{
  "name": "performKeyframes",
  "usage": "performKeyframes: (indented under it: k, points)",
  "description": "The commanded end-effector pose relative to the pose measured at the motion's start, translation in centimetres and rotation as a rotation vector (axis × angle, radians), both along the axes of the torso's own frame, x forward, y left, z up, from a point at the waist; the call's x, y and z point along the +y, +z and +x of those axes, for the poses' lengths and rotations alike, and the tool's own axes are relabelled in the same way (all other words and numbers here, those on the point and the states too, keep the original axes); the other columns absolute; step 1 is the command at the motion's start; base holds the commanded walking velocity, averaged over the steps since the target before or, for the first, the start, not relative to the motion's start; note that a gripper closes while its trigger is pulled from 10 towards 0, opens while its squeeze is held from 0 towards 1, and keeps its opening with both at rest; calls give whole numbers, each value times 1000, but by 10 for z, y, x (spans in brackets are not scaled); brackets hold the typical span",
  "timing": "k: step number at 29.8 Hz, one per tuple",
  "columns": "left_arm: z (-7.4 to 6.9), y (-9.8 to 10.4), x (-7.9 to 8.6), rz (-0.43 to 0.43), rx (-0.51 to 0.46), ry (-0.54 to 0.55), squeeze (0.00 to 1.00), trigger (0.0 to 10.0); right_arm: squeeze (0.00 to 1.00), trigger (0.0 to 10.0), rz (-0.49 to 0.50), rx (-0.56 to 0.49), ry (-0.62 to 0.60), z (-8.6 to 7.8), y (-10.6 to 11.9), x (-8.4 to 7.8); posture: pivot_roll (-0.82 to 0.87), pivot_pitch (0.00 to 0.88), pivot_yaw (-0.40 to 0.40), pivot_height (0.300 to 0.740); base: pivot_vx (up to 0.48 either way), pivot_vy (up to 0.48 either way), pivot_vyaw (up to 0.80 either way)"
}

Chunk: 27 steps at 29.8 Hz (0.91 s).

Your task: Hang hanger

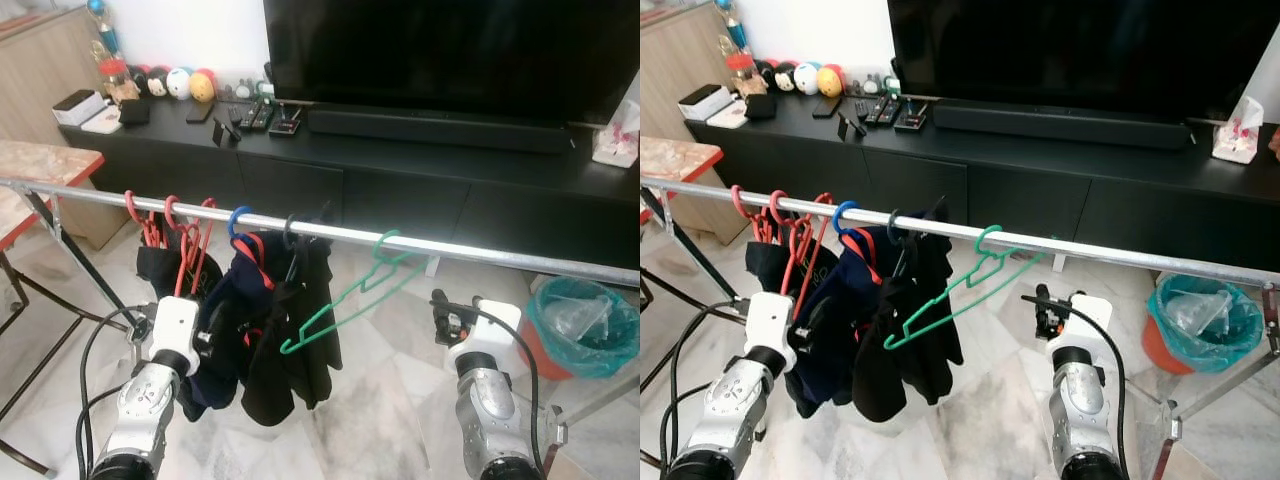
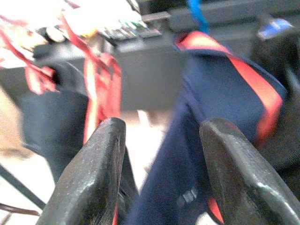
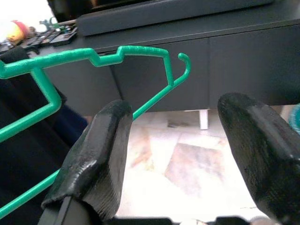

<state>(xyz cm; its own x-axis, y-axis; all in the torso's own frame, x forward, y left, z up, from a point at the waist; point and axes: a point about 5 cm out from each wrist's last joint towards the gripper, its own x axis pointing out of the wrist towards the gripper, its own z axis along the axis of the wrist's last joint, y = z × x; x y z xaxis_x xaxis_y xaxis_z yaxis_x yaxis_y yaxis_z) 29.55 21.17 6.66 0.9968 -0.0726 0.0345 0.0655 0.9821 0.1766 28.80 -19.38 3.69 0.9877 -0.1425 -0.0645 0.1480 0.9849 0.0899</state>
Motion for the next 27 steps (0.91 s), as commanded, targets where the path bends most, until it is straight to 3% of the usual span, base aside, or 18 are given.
performKeyframes:
  k: [1, 6, 13, 27]
  points:
    - [-1, -1, 0, 2, -19, 51, 0, 10000, 0, 10000, -40, -43, -21, -2, 7, -4, 29, 17, 59, 740, 0, 0, 0]
    - [0, -2, -7, -24, -29, 70, 0, 10000, 0, 10000, -110, -67, -48, -11, 10, -16, 6, 5, 46, 740, 0, 0, 0]
    - [-7, -5, -7, -22, -27, 81, 0, 10000, 0, 10000, -122, -75, -68, -26, 8, -25, -8, 0, 40, 740, 0, 0, 0]
    - [-10, -9, -12, -21, -31, 90, 0, 10000, 0, 10000, -119, -70, -68, -23, 10, -20, 2, 0, 22, 740, 0, 0, 0]
